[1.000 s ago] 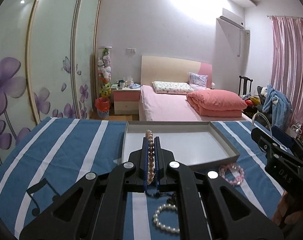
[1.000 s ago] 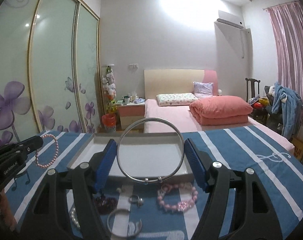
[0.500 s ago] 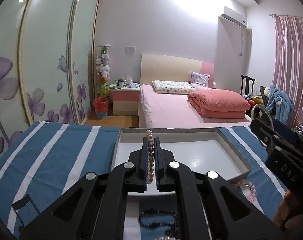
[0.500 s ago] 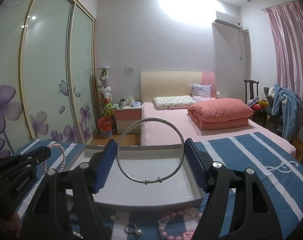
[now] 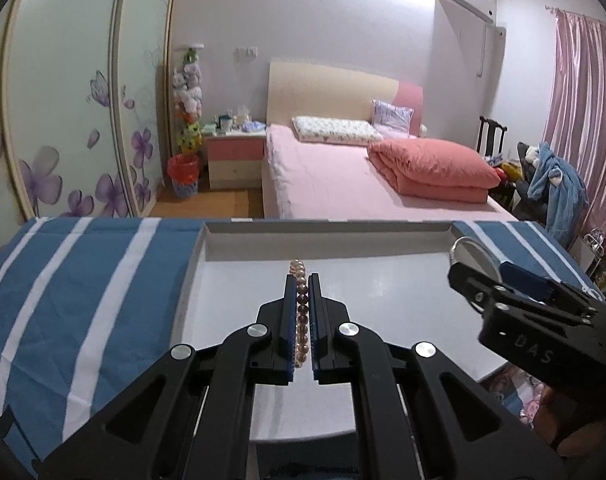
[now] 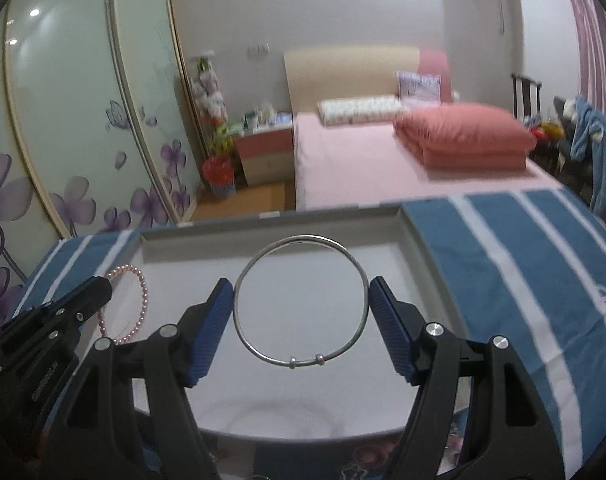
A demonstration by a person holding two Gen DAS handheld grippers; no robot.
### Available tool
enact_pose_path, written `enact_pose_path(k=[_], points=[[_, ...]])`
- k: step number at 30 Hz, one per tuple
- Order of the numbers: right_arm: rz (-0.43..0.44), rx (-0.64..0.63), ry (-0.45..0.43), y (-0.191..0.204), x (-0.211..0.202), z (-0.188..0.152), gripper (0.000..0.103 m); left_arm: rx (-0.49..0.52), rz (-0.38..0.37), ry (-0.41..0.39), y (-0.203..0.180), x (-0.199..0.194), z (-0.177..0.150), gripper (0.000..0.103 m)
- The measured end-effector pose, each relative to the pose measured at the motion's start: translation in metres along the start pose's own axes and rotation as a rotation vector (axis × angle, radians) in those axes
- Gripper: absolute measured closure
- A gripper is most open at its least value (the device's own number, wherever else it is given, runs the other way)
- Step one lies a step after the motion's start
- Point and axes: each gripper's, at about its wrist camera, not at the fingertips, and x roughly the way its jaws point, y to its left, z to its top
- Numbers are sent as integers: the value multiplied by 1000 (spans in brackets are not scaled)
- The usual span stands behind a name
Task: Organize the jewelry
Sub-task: 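Carry both held pieces into the grey tray and open both tools, then withdraw both tools from the tray back over the remaining jewelry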
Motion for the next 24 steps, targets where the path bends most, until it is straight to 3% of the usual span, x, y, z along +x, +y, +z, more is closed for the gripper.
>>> enact_pose_path(k=[5, 9, 24], points=[[29, 30, 116, -5, 27, -6, 34, -19, -13, 51, 3, 14, -3, 94], [23, 52, 104, -14, 21, -11, 26, -64, -16, 58, 13, 11, -4, 66], [52, 56, 46, -26, -51, -36, 26, -104, -8, 5, 39, -50, -10, 66]])
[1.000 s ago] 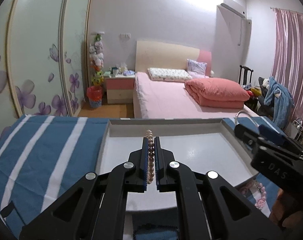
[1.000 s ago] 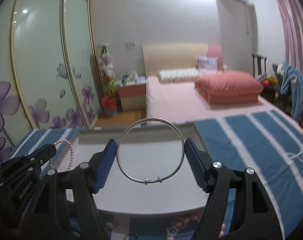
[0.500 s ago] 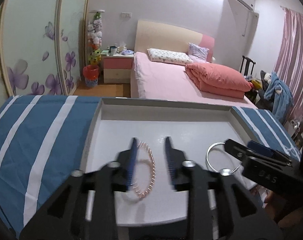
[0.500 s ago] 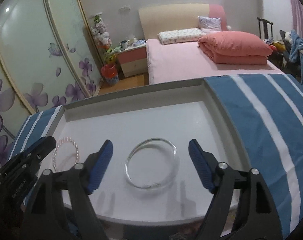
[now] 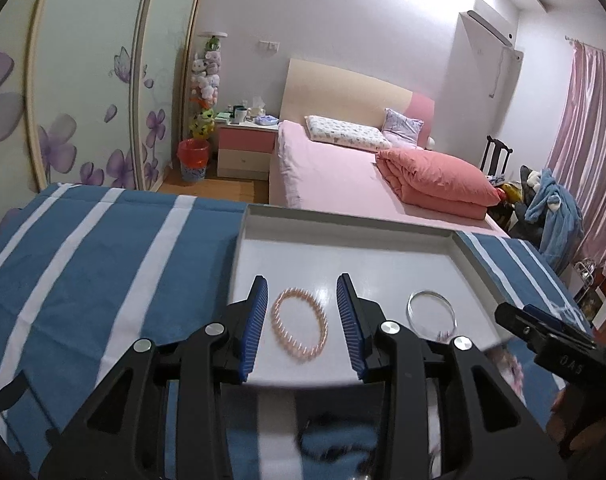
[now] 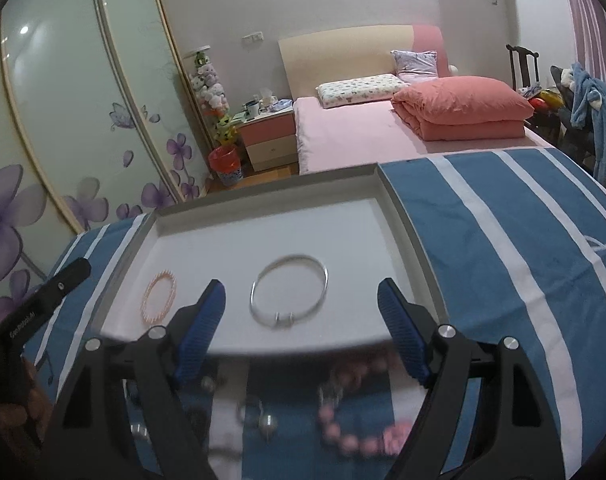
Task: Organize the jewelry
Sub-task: 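Withdraw both tools from the tray back over the remaining jewelry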
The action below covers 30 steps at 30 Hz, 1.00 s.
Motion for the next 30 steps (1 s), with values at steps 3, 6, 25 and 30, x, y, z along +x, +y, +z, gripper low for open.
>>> enact_pose_path(k=[3, 6, 25, 30], points=[[12, -13, 14, 1, -15, -15, 26, 0, 3, 12, 7, -18, -15, 66], [20, -38, 53, 3, -28, -36, 26, -3, 7, 29, 13, -29, -24, 66], [-22, -196, 228, 55, -40, -128, 32, -15, 39, 41, 28, -66, -65, 58], [-50, -237, 216, 61, -34, -126, 43, -14, 33, 57, 26, -63, -68, 58]])
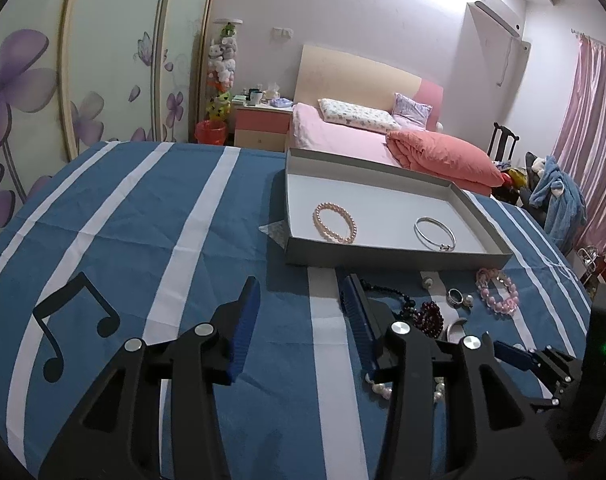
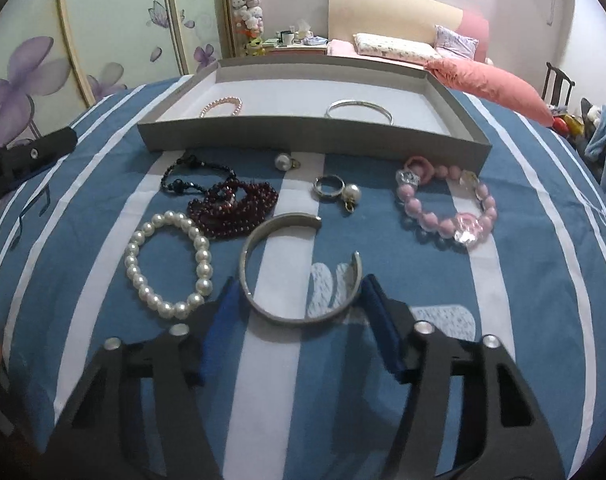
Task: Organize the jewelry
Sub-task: 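Withdraw both tools from the tray back over the remaining jewelry, then lower left tool onto white pearl bracelet and close on it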
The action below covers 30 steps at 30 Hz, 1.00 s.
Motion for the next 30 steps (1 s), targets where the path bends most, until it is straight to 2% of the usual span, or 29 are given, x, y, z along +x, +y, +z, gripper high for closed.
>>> enact_pose_path(k=[4, 9, 16, 20, 22, 25, 30], points=[[3, 2, 0, -11, 0, 1, 44, 13, -12, 12, -3, 1, -4, 58], [-42, 46, 0, -35, -3, 0, 44, 47, -40, 56, -13, 6, -12, 55], [-54, 62, -1, -48, -3, -1, 44, 155, -71, 185, -46, 25, -31, 55], [-50, 63, -1, -50, -3, -2, 43, 179, -55, 238, -55, 37, -38, 59], [-47, 59, -1, -50, -3, -2, 43, 196, -34, 254, -57, 43, -41, 67], [-40, 48, 0, -49, -4, -2, 43, 259, 10, 246, -61, 42, -45, 71], [-37, 41, 1, -48, -5, -2, 43, 246, 43, 248, -45, 38, -44, 71]])
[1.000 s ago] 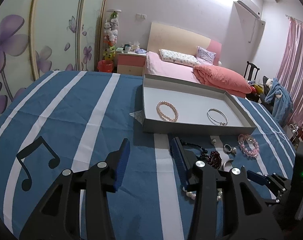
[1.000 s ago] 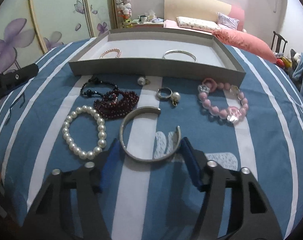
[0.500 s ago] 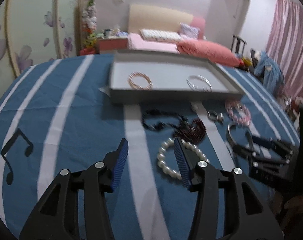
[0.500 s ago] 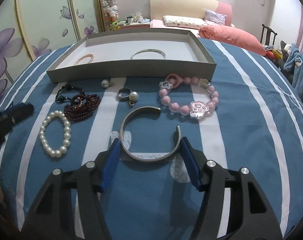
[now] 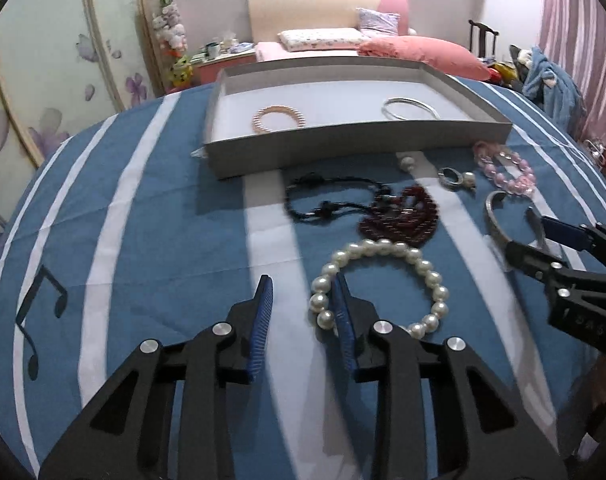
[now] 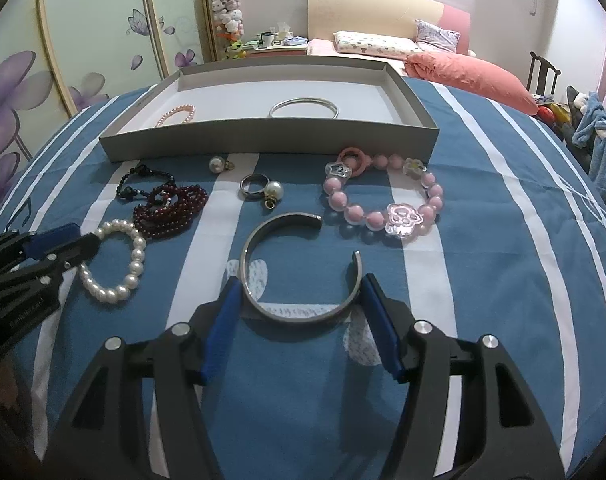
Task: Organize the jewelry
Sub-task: 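Lower left tool onto white pearl bracelet and close on it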
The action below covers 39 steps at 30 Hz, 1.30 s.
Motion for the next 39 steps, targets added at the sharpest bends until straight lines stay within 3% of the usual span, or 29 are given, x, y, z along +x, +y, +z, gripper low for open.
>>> enact_pose_path(k=[11, 39], points=[[-2, -8, 3, 4, 1, 1, 39, 7, -37, -5, -6, -5, -3, 71], [-1, -9, 4, 4, 1, 1, 37, 16, -27, -9, -7, -6, -4, 73]])
